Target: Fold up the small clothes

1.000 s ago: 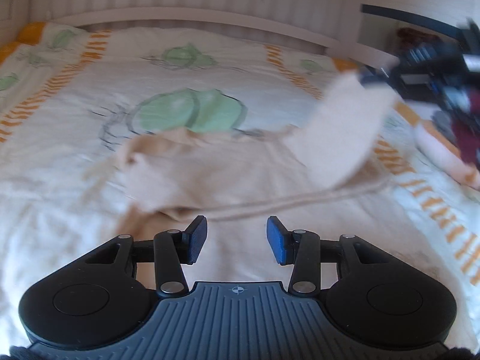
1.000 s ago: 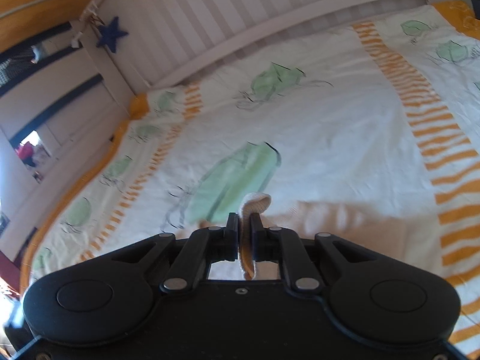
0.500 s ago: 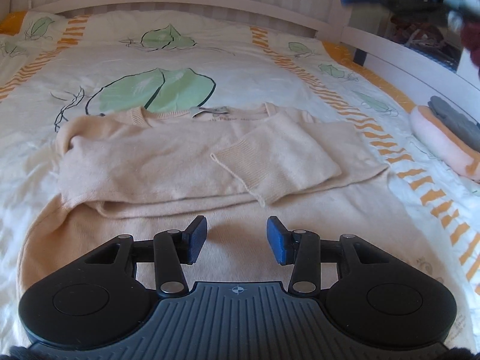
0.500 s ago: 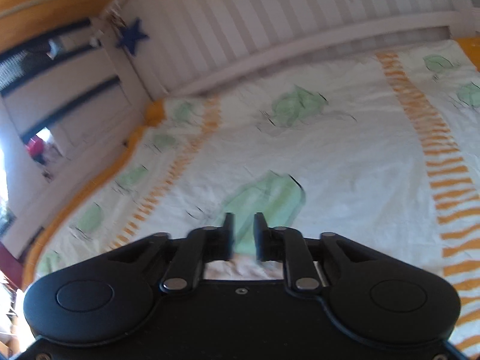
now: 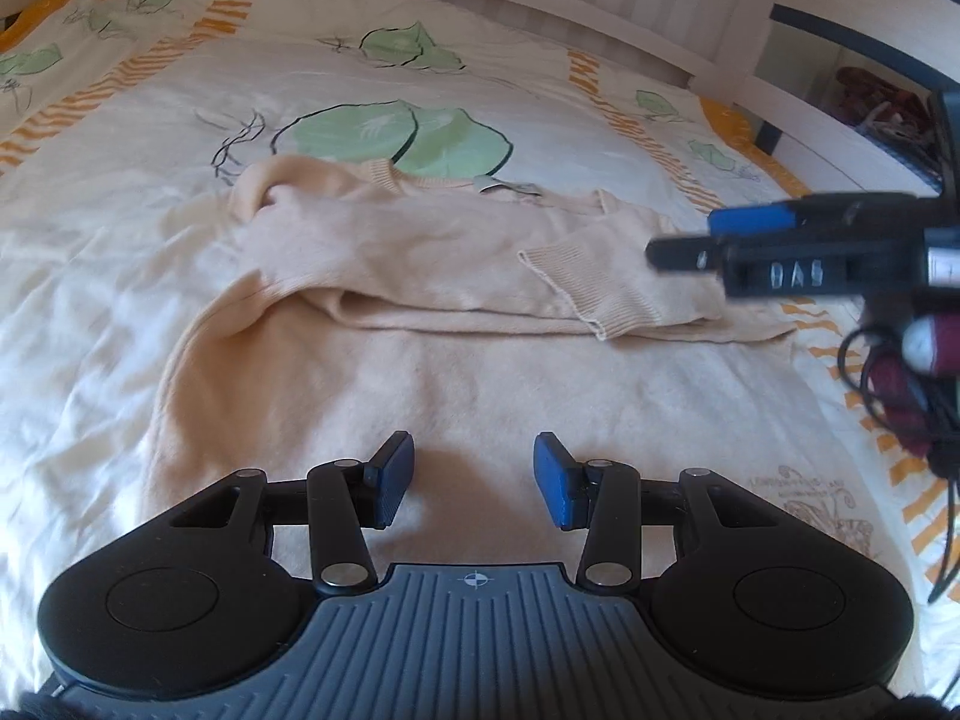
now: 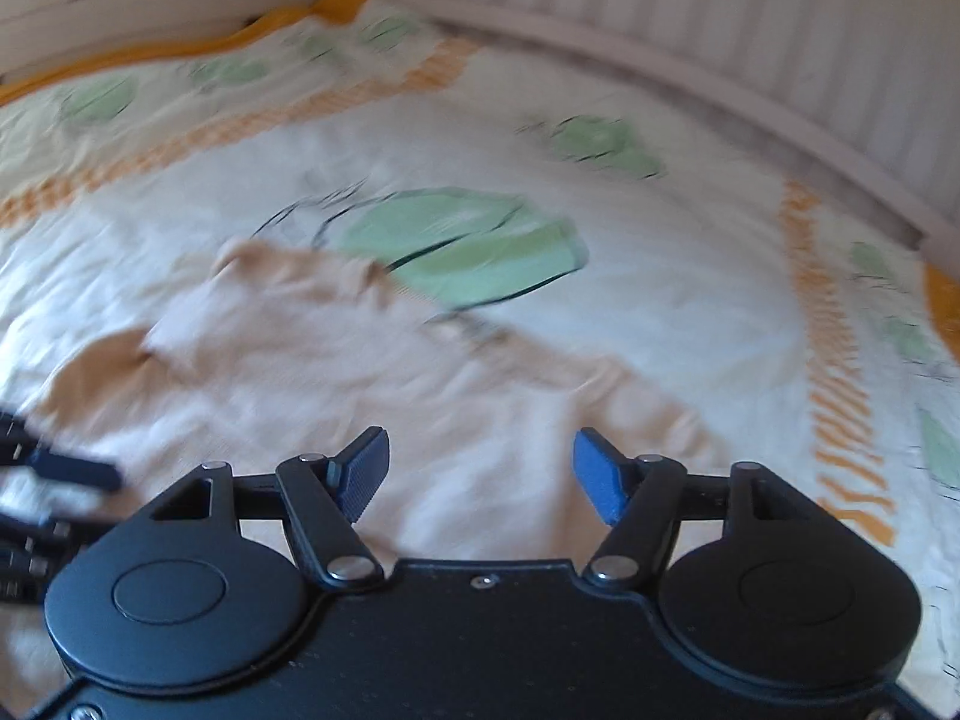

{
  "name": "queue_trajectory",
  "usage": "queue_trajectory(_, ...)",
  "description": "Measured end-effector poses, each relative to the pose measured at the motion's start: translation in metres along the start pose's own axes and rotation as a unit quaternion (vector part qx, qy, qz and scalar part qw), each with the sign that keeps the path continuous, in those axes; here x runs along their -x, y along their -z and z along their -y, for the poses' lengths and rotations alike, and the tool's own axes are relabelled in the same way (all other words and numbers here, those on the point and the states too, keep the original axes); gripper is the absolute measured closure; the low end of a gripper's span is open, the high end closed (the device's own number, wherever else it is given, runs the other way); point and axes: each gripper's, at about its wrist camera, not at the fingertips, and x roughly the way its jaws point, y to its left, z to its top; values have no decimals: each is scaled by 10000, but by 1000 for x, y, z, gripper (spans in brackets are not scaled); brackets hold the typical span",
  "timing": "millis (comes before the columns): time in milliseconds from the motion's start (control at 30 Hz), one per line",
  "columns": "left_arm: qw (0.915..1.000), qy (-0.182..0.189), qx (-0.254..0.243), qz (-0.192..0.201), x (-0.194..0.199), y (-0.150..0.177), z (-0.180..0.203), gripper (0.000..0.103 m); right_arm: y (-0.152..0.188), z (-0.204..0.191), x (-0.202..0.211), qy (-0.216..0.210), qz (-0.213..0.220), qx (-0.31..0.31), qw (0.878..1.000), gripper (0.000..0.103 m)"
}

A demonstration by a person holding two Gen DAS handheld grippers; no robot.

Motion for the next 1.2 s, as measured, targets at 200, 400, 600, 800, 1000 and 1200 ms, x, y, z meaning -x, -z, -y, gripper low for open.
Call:
queue_trajectory(200,9999,28,114,-32,3,3,-5,60,22,-40,-5,-64,-61,1111,9938,46)
queue_trajectory(400,9999,44,113,-38,3,4,-6,60,30,-54,-20,20,-189,1687,9855,85)
queue_trajectory(600,10000,73,-25,-46,4,4,-1,60,12,-4,-10,-612,-22,56,9981,97)
queue_trajectory(800,9997,165,-151,-2,1,-3,11,60,2,53,3,-794,163,-1442,9862,97)
queue_trajectory(1000,9983,370,-418,143,-11,-21,37,60,-6,104,17,-1006,487,-2744,9551,97)
queue_trajectory(1200,9968,589,-530,121,-16,-21,57,60,31,157,10,-538,185,-3969,9161,97)
